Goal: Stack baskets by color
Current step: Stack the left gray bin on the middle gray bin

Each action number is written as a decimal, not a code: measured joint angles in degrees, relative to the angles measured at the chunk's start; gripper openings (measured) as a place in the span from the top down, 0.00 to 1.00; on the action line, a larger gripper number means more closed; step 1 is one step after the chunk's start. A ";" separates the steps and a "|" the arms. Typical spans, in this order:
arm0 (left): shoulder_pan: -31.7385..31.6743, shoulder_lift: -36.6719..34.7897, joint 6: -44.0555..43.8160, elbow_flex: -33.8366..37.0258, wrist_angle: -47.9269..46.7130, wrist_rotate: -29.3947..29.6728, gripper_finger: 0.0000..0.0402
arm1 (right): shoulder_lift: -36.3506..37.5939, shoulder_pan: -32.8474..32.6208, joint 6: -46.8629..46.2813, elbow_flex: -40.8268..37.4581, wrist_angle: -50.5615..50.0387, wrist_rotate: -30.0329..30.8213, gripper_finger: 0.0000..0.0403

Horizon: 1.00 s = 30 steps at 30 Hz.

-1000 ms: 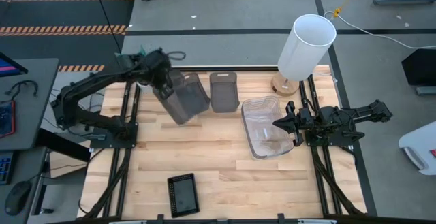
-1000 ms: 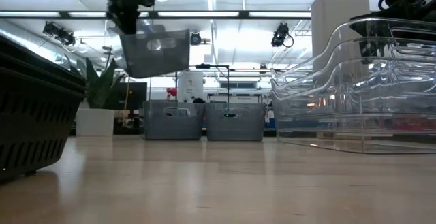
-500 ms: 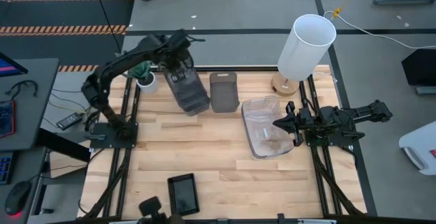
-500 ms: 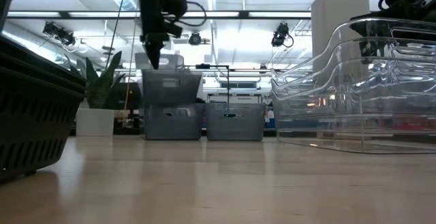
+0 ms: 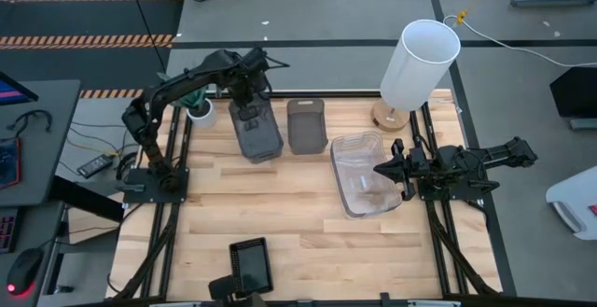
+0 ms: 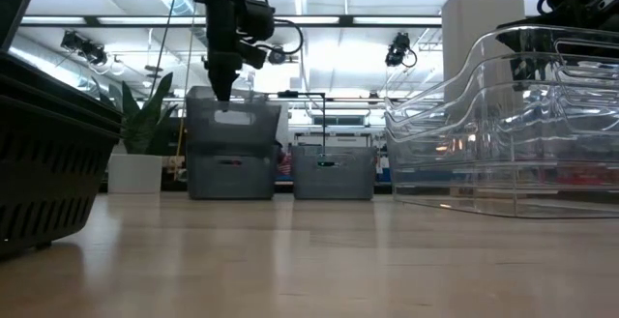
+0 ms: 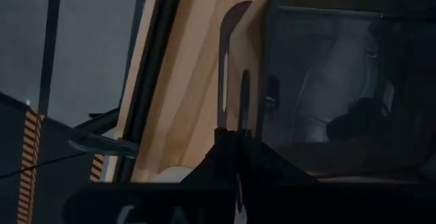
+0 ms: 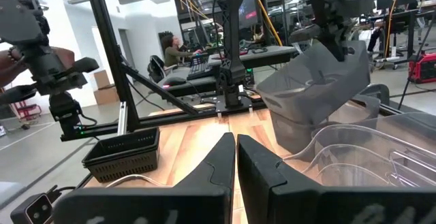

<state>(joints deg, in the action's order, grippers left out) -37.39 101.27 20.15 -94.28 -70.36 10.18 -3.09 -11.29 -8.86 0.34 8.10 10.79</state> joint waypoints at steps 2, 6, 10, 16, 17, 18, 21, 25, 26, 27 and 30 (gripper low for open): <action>0.41 0.00 -0.17 0.00 -0.67 -0.33 0.99 | 0.00 0.00 0.00 0.00 -0.02 0.00 0.94; 1.08 0.00 -0.97 0.00 -2.12 -2.67 0.99 | 0.00 0.00 0.01 0.01 0.00 0.00 0.94; 1.65 0.00 -3.00 0.00 -3.81 -6.47 0.99 | 0.00 0.00 0.02 0.00 0.00 0.00 0.94; 3.91 0.00 -4.12 0.00 -4.65 -6.46 0.99 | 0.01 0.00 0.00 0.00 -0.01 0.00 0.94; 4.24 0.00 -4.09 0.00 -4.96 -6.49 0.99 | 0.00 0.00 0.02 0.00 -0.02 0.00 0.94; 4.49 0.00 -4.08 0.00 -5.01 -6.59 0.99 | 0.00 0.00 0.00 0.01 -0.01 0.00 0.94; 5.04 0.00 -4.51 0.00 -4.99 -6.58 0.99 | 0.00 0.00 0.00 0.00 -0.01 0.00 0.94; 5.18 0.00 -4.86 0.00 -5.01 -6.53 0.99 | 0.00 0.00 0.01 0.01 -0.02 0.00 0.94; 5.17 0.00 -4.92 0.00 -5.08 -6.52 0.99 | 0.00 0.00 0.01 0.00 -0.01 0.00 0.94; 5.17 0.00 -4.94 0.00 -5.31 -6.48 0.99 | 0.00 0.00 0.01 0.01 -0.01 0.00 0.94; 5.17 -0.02 -4.84 0.00 -6.41 -6.46 0.99 | 0.02 0.00 0.00 0.01 -0.01 0.00 0.94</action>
<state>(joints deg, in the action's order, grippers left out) -32.23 101.25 15.31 -94.28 -76.77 3.73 -3.08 -11.29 -8.86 0.34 8.09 10.79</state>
